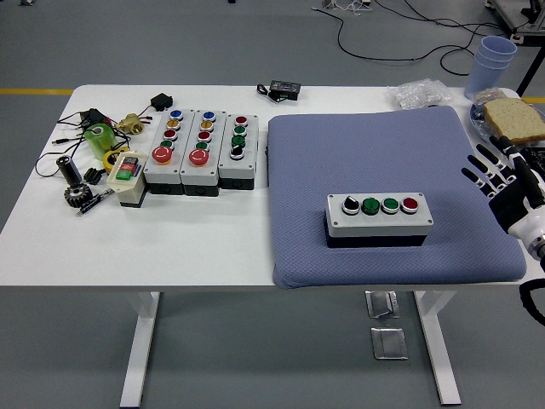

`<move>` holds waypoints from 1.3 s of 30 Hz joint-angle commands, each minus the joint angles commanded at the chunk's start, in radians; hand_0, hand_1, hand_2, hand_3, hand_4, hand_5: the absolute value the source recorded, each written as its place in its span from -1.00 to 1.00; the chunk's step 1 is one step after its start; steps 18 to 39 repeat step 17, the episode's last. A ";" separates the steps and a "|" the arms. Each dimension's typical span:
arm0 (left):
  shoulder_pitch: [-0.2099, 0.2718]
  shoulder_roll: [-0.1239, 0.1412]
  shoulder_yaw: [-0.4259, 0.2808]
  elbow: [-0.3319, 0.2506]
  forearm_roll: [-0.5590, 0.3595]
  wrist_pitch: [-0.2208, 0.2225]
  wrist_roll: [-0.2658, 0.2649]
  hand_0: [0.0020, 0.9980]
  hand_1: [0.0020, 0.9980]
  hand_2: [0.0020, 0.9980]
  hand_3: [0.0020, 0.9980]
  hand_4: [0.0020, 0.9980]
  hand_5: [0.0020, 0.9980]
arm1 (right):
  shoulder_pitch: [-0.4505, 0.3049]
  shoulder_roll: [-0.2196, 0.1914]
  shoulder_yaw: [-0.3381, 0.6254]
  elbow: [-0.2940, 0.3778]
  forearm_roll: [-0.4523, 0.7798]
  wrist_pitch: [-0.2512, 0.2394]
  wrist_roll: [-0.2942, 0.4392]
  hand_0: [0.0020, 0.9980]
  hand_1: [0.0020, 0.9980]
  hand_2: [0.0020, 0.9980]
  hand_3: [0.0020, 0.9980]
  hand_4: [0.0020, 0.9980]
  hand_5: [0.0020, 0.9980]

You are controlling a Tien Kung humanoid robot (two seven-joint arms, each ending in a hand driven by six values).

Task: Pick up the button,place it on the desk,press the button,press the button

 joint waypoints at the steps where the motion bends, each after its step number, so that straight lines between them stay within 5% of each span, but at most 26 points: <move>1: 0.000 0.000 0.000 0.000 0.000 0.000 0.000 0.30 0.30 0.33 0.14 -0.38 0.72 | 0.000 0.000 0.001 -0.001 0.000 0.000 0.001 0.47 0.37 0.46 0.48 0.43 -0.28; 39: -0.007 0.000 0.005 0.000 -0.006 0.001 -0.001 0.30 0.30 0.33 0.14 -0.38 0.72 | 0.002 0.000 0.004 -0.003 0.004 -0.002 0.003 0.46 0.36 0.45 0.46 0.41 -0.32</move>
